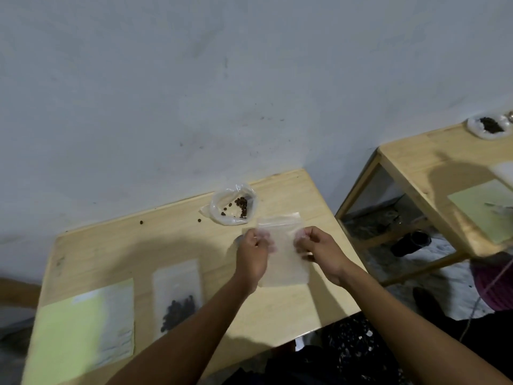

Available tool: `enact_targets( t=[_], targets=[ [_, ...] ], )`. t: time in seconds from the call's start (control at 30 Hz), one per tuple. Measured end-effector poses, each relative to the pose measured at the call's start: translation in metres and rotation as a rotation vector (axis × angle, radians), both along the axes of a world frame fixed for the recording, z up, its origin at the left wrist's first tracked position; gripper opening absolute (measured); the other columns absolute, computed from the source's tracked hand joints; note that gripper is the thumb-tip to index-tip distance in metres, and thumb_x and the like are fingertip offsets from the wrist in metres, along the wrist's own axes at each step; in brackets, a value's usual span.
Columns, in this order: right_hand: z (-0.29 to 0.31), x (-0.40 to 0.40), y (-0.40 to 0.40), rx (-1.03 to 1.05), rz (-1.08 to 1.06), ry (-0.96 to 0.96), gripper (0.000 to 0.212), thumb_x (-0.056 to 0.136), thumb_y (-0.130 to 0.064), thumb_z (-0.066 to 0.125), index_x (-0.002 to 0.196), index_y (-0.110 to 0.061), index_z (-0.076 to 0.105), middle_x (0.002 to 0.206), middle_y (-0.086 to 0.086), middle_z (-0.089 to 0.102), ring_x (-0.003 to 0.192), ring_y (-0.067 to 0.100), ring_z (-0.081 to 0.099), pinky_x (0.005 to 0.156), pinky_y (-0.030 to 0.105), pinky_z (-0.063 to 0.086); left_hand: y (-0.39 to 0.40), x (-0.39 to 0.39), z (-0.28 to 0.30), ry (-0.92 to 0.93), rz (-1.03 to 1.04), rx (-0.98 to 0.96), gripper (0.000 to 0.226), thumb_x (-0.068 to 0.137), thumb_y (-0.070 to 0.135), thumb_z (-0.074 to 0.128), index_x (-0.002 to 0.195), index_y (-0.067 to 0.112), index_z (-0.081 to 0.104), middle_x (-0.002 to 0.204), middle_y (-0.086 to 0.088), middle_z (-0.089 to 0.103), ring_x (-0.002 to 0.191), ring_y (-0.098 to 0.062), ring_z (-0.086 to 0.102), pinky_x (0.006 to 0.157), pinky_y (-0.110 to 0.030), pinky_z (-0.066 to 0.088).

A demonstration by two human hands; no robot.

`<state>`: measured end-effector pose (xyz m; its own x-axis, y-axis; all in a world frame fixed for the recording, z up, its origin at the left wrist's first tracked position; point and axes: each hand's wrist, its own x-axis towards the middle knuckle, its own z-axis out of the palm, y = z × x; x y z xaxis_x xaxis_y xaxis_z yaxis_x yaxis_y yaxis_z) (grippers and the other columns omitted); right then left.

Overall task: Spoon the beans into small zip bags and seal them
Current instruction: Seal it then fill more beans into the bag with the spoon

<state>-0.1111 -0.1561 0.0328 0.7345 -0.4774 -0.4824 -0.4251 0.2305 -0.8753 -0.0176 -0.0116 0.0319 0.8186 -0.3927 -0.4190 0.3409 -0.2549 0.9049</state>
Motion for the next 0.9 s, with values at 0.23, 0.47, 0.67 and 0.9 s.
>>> enact_targets(
  t=[0.23, 0.47, 0.67, 0.9],
  targets=[
    [0.053, 0.057, 0.030, 0.027, 0.237, -0.110, 0.035, 0.097, -0.034, 0.055, 0.092, -0.005, 0.073, 0.089, 0.007, 0.072, 0.080, 0.018, 0.066, 0.076, 0.035, 0.047, 0.062, 0.055, 0.042, -0.297, -0.322, 0.173, 0.016, 0.092, 0.008, 0.048, 0.092, 0.017, 0.061, 0.079, -0.002, 0.070, 0.068, -0.013, 0.059, 0.066, -0.029, 0.047],
    [0.066, 0.090, 0.076, 0.074, 0.471, -0.113, 0.040, 0.095, -0.031, 0.061, 0.100, 0.008, 0.068, 0.099, 0.025, 0.072, 0.084, 0.026, 0.069, 0.080, 0.040, 0.054, 0.105, 0.076, 0.061, -0.307, -0.223, 0.264, 0.019, 0.086, 0.005, 0.052, 0.101, 0.016, 0.057, 0.067, 0.008, 0.060, 0.058, -0.005, 0.050, 0.059, -0.024, 0.039],
    [0.065, 0.109, 0.097, 0.006, 0.484, -0.083, 0.024, 0.093, -0.019, 0.063, 0.088, 0.004, 0.068, 0.082, 0.023, 0.068, 0.068, 0.021, 0.065, 0.059, 0.025, 0.050, 0.130, 0.085, 0.057, -0.275, -0.091, 0.326, 0.027, 0.084, 0.013, 0.061, 0.109, 0.020, 0.052, 0.081, 0.001, 0.061, 0.074, -0.018, 0.056, 0.064, -0.025, 0.043],
    [0.060, 0.128, 0.113, -0.046, 0.403, -0.098, 0.021, 0.087, -0.019, 0.071, 0.069, -0.012, 0.065, 0.076, 0.008, 0.066, 0.071, 0.019, 0.061, 0.063, 0.028, 0.050, 0.126, 0.082, 0.061, -0.363, 0.149, 0.325, 0.023, 0.083, 0.034, 0.069, 0.095, 0.017, 0.060, 0.087, 0.002, 0.063, 0.081, -0.016, 0.061, 0.069, -0.026, 0.050]
  ],
)
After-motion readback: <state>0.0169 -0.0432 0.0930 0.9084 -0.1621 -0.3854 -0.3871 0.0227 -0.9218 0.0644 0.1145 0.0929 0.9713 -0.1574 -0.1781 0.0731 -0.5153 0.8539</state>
